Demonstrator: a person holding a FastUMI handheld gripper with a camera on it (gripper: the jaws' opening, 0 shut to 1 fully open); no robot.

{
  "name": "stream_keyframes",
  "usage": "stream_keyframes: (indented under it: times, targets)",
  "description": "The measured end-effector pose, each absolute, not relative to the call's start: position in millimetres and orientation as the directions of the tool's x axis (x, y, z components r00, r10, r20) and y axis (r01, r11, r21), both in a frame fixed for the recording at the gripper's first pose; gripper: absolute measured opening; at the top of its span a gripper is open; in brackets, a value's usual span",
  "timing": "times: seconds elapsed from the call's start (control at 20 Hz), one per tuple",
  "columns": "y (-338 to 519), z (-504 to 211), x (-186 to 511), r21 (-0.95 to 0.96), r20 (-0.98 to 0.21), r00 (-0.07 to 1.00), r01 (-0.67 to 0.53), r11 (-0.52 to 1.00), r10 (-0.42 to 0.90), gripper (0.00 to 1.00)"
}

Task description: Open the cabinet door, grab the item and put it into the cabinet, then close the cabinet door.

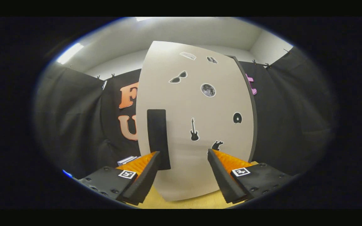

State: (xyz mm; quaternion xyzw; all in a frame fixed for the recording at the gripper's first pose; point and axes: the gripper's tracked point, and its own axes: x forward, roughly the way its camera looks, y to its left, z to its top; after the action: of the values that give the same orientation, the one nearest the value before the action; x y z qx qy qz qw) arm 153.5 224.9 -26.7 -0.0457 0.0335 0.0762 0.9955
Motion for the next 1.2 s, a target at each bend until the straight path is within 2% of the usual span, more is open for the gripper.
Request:
stream_keyframes:
  times: [0.35,0.8,1.2]
  targets:
    - [241.0,-41.9,192.5,-0.124,-0.093,0.989,-0.128,0.984,0.117,0.95]
    - [249.8,-45.9,214.7,-0.076,-0.113,0.988,-0.115,0.99,0.106,0.95]
    - [265.2,-58.9,224.9,-0.058,-0.132,0.982,-0.145,0.988,0.136,0.95]
